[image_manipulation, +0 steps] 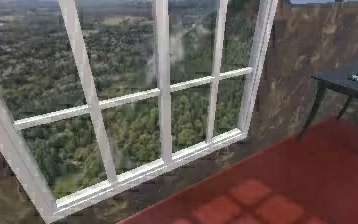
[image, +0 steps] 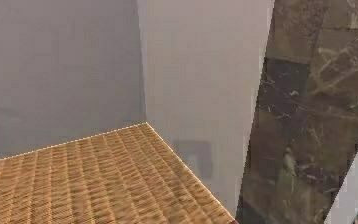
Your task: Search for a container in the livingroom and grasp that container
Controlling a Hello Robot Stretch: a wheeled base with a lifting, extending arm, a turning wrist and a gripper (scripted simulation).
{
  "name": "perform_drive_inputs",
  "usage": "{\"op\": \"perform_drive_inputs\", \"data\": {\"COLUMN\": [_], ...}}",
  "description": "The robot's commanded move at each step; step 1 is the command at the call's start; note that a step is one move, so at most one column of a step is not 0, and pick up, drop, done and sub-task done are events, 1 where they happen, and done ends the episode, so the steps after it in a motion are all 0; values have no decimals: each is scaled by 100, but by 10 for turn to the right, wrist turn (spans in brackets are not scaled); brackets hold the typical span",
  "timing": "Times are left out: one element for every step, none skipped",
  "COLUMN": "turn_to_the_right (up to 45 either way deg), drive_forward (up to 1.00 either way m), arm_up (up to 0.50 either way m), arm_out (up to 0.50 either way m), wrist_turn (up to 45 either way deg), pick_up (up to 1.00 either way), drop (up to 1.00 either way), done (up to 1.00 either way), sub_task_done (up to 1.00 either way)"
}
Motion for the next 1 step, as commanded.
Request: {"op": "perform_drive_inputs", "data": {"turn_to_the_right": [450], "drive_forward": [0], "arm_up": [0], "arm_out": [0], "wrist_turn": [0], "pick_up": [0], "drop": [0], "done": [0], "sub_task_done": [0]}}
